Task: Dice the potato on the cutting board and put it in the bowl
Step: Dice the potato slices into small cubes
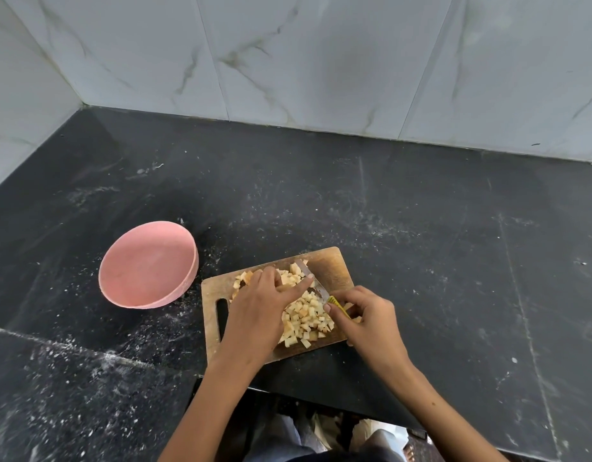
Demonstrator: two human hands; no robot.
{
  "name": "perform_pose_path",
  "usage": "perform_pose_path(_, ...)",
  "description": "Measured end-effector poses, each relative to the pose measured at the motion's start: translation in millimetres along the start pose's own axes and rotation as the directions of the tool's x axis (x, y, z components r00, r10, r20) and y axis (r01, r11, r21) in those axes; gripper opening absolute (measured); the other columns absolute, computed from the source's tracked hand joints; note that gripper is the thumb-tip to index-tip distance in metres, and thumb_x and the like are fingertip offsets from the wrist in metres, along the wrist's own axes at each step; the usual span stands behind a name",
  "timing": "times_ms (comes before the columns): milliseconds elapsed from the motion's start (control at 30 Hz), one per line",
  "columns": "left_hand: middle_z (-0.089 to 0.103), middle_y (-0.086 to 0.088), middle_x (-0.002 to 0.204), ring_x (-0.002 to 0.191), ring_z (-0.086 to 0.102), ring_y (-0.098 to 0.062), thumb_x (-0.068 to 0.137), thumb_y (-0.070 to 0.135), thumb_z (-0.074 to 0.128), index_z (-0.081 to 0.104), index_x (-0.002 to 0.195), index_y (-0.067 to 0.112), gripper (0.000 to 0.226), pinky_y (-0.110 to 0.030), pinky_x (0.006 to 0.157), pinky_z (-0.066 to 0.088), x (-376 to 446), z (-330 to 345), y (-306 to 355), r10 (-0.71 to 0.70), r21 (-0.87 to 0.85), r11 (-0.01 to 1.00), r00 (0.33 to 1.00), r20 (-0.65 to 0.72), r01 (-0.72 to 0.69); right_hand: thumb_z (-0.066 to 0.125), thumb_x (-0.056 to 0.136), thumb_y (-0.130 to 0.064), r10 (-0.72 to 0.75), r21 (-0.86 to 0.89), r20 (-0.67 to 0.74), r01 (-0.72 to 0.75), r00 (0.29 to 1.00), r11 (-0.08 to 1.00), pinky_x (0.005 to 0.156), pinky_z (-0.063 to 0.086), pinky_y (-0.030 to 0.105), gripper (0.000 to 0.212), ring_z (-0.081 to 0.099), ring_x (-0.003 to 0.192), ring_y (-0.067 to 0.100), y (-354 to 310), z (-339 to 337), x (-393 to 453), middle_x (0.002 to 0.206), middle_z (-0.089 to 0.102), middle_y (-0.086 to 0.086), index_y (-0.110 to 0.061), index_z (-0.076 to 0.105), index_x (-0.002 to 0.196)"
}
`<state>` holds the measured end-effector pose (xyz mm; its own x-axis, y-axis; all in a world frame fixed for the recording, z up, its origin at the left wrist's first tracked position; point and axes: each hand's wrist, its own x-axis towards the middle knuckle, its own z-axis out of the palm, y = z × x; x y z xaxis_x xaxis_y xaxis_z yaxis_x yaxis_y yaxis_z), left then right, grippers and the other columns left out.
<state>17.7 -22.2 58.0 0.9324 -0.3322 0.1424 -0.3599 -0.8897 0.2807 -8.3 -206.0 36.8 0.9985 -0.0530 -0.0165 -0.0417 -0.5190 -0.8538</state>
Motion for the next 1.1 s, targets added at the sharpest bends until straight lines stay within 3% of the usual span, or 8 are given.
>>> perform_pose_path(133,0.054,-0.006,0.081,0.067,0.055,-0.018,0.044,-0.018,0.083,0.069,0.115,0.037,0.090,-0.025,0.046,0.035,-3.8,8.9,-10.1,0.028,0.075,0.997,0.999,-0.028,-0.026,0.072,0.084,-0.025,-0.009,-0.023,-0.003,0.008,1.000,1.000,0.067,0.048,0.017,0.012,0.058,0.078,-0.001,-5.5,4.7,2.6,0.090,0.064,-0.019,-0.025,0.074,0.096)
perform_pose_path(333,0.056,0.004,0.090,0.074,0.053,-0.010,0.070,-0.012,0.075,0.066,0.119,0.039,0.071,-0.020,0.060,0.045,-6.4,9.4,-20.9,-0.126,-0.117,0.986,0.989,-0.072,0.117,0.070,0.085,-0.026,0.004,-0.071,-0.024,-0.005,1.000,0.997,0.069,0.045,0.014,0.012,0.059,0.081,-0.002,-3.4,6.7,6.6,0.091,0.064,-0.017,-0.025,0.074,0.096)
perform_pose_path(400,0.058,0.012,0.093,0.077,0.054,-0.003,0.082,-0.002,0.069,0.060,0.126,0.040,0.061,-0.010,0.065,0.043,-2.1,3.7,-14.7,-0.228,-0.387,0.898,0.974,-0.002,0.209,0.067,0.087,-0.023,0.055,0.002,-0.054,-0.055,0.997,0.999,0.062,0.044,0.012,0.003,0.061,0.070,-0.001,-1.5,2.6,7.6,0.083,0.065,-0.012,-0.024,0.070,0.089)
perform_pose_path(467,0.063,0.016,0.093,0.079,0.059,0.004,0.082,0.004,0.072,0.063,0.122,0.035,0.052,-0.007,0.066,0.046,7.5,3.4,-6.6,-0.338,-0.621,0.719,0.938,0.082,0.313,0.062,0.091,-0.020,0.135,0.134,-0.073,-0.125,0.988,0.983,0.051,0.048,0.019,0.005,0.062,0.055,0.003,0.4,-3.5,10.6,0.075,0.066,-0.005,-0.021,0.064,0.086)
perform_pose_path(567,0.071,0.009,0.099,0.081,0.066,-0.001,0.081,0.006,0.075,0.071,0.112,0.022,0.036,-0.022,0.072,0.057,30.1,16.9,4.6,-0.417,-0.704,0.603,0.901,0.123,0.375,0.059,0.093,-0.020,0.183,0.175,-0.121,-0.161,0.976,0.971,0.043,0.048,0.023,0.008,0.059,0.049,0.006,5.0,-15.8,17.6,0.076,0.067,-0.002,-0.024,0.060,0.087)
perform_pose_path(833,0.065,0.007,0.093,0.079,0.063,-0.005,0.079,0.009,0.076,0.076,0.098,0.014,0.019,-0.025,0.076,0.056,61.2,62.7,38.3,-0.453,-0.632,0.698,0.891,-0.025,0.337,0.057,0.094,-0.017,0.254,0.161,-0.112,-0.235,0.961,0.959,0.041,0.048,0.018,0.013,0.061,0.052,0.003,13.8,-27.7,20.6,0.079,0.067,-0.001,-0.028,0.057,0.086)
perform_pose_path(967,0.068,0.005,0.095,0.089,0.056,-0.015,0.070,0.024,0.085,0.077,0.094,0.023,0.025,-0.025,0.076,0.036,56.7,65.0,34.3,-0.319,-0.266,0.922,0.942,-0.106,0.282,0.059,0.093,-0.017,0.274,0.140,-0.099,-0.259,0.957,0.956,0.042,0.049,0.020,0.010,0.061,0.053,0.004,19.4,-27.9,19.0,0.079,0.067,-0.001,-0.026,0.058,0.088)
perform_pose_path(1100,0.067,0.009,0.099,0.092,0.050,-0.013,0.073,0.034,0.082,0.076,0.101,0.027,0.029,-0.026,0.076,0.028,61.2,59.4,28.7,-0.179,-0.128,0.977,0.981,-0.075,0.169,0.056,0.095,-0.019,0.252,0.045,-0.090,-0.249,0.964,0.968,0.049,0.047,0.020,0.007,0.059,0.055,0.006,26.3,-25.6,19.4,0.075,0.065,-0.003,-0.025,0.059,0.091)
